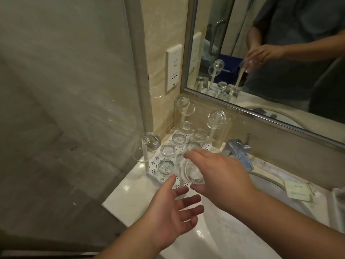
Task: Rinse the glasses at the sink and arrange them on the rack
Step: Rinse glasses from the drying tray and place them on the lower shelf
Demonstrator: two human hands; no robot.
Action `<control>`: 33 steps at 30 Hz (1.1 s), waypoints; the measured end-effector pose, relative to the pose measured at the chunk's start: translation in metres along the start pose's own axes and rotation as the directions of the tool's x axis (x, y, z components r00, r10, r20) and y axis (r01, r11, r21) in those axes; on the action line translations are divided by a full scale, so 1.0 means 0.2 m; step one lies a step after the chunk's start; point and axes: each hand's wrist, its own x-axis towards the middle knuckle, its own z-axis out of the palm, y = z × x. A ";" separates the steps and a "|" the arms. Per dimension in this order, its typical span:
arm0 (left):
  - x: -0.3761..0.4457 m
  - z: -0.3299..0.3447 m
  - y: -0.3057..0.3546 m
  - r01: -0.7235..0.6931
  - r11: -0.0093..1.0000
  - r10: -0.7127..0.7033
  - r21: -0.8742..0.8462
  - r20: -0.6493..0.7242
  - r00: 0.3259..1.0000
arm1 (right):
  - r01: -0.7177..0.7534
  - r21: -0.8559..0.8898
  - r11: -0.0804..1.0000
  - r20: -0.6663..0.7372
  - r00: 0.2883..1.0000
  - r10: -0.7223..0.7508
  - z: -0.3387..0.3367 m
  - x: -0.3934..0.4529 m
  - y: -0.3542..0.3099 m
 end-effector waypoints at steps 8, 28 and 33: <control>-0.07 0.12 0.02 -0.014 0.996 0.037 -0.091 0.255 0.966 | -0.045 -0.021 0.999 -0.072 0.996 0.044 -0.17 -0.12 -0.04; -0.07 0.30 0.03 -0.185 0.981 0.148 0.059 0.388 0.910 | -0.107 0.483 0.869 -0.264 0.928 0.261 -0.12 -0.38 0.06; -0.07 0.38 -0.03 -0.374 0.904 0.272 0.206 0.399 0.876 | -0.117 0.582 0.805 -0.303 0.887 0.349 -0.11 -0.46 0.12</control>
